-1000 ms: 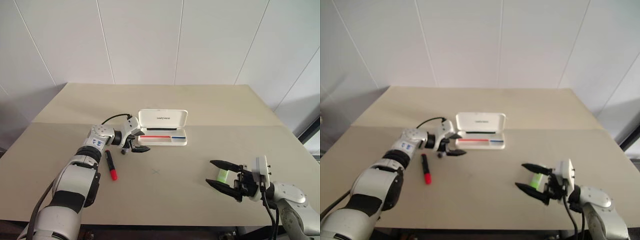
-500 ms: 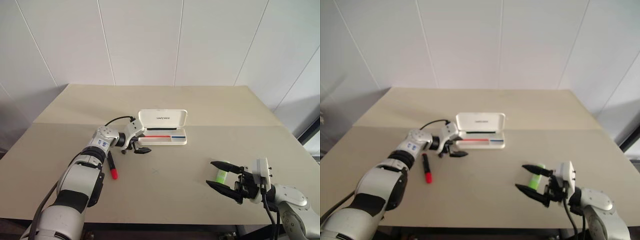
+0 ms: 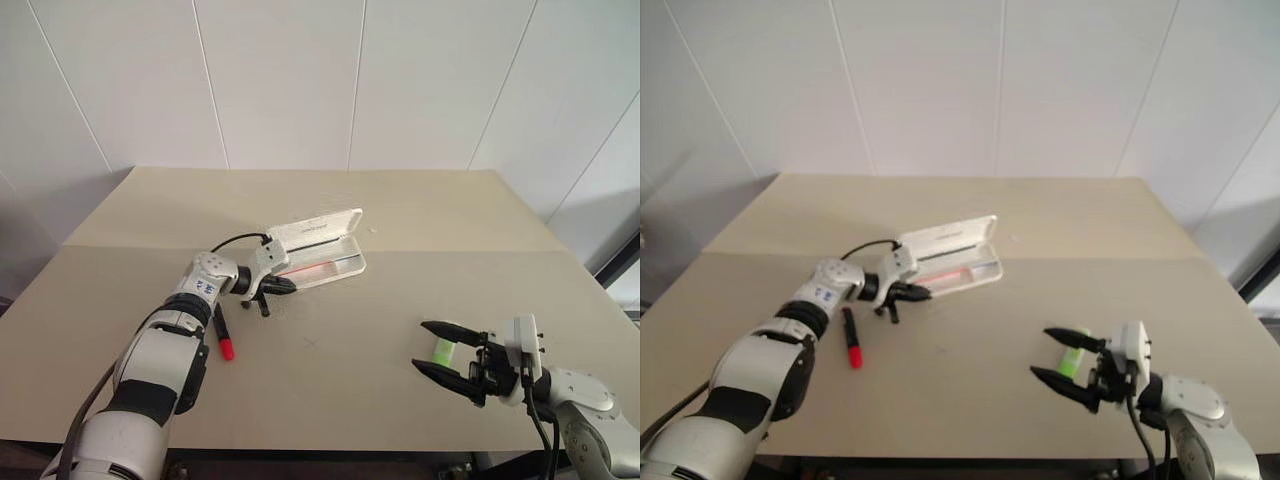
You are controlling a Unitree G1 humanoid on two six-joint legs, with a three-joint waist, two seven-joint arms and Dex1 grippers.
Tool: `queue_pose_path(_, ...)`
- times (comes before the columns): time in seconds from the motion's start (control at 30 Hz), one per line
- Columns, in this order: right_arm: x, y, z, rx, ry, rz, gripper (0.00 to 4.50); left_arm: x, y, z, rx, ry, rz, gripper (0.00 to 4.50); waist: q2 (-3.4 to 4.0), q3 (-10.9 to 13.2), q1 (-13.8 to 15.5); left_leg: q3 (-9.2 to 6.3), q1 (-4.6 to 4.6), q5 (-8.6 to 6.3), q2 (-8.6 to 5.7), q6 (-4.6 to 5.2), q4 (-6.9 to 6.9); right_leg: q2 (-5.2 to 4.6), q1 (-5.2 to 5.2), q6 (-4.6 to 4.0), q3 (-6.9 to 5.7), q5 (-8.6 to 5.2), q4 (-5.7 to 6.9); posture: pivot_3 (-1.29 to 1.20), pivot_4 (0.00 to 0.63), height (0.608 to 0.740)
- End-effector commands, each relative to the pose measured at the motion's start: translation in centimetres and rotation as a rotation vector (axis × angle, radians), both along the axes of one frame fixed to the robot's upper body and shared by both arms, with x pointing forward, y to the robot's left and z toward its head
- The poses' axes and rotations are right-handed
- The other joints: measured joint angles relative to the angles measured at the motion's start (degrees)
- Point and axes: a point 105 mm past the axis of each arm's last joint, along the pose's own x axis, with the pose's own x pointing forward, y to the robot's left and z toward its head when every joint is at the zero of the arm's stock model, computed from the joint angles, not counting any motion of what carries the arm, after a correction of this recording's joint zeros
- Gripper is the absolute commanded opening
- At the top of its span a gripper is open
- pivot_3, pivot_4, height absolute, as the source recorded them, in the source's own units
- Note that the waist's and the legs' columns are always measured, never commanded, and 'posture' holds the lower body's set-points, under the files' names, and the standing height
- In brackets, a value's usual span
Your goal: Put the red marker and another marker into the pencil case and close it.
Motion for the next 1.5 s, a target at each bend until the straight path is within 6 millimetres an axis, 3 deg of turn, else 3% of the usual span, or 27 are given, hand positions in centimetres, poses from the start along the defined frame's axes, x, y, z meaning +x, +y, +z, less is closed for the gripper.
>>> queue_pose_path(0.03,-0.1,-0.1,1.0,0.000,-0.035,0.013,4.50,0.1,0.0,1.2,0.001,-0.049,-0.027,0.02,-0.01,0.0,0.1,-0.01,-0.01,0.00,0.00,0.00,0.01,0.01,0.00,0.00,0.00,0.00,0.00,0.00,0.150,0.740)
queue_pose_path(0.27,0.2,-0.1,1.1,-0.004,-0.034,0.028,4.50,-0.6,0.3,3.5,-0.020,-0.130,-0.131,0.02,-0.02,0.0,0.0,0.00,-0.05,0.00,0.00,0.00,-0.01,0.00,-0.06,0.00,0.00,0.00,0.00,0.00,0.150,0.740)
queue_pose_path(0.5,0.5,-0.2,1.2,-0.007,-0.036,0.038,4.50,-2.8,0.9,3.7,-0.019,-0.118,-0.309,0.02,-0.01,0.0,0.0,-0.01,-0.08,0.00,0.00,0.00,-0.01,-0.01,-0.06,-0.01,0.00,0.00,0.00,0.00,0.150,0.740)
queue_pose_path(0.67,0.4,-0.4,1.2,-0.009,-0.035,0.042,4.50,-5.8,1.4,2.3,-0.005,-0.075,-0.461,0.02,-0.01,0.0,-0.2,0.01,-0.06,0.00,0.03,0.00,-0.02,-0.01,-0.07,-0.01,0.03,0.00,0.04,0.00,0.150,0.740)
queue_pose_path(0.9,0.2,-0.6,1.2,-0.013,-0.034,0.047,4.50,-9.3,1.3,0.8,-0.022,-0.029,-0.480,0.02,0.00,0.0,0.0,-0.02,-0.02,0.00,0.06,0.00,0.06,0.00,-0.09,-0.07,0.04,-0.02,0.23,0.00,0.150,0.740)
queue_pose_path(1.27,0.3,-0.8,1.2,-0.015,-0.033,0.042,4.50,-11.6,-0.2,-1.2,-0.003,0.005,-0.440,0.02,0.00,0.0,-0.1,-0.02,0.06,0.02,0.05,0.01,0.08,0.00,-0.01,-0.12,0.04,-0.02,0.21,0.00,0.150,0.740)
queue_pose_path(1.5,0.4,-0.8,1.3,-0.017,-0.036,0.040,4.50,-11.3,-0.8,-2.5,0.043,-0.014,-0.419,0.02,0.00,0.0,0.0,-0.02,0.07,0.02,0.04,0.01,0.10,-0.01,0.00,-0.13,0.05,-0.02,0.20,0.00,0.150,0.740)
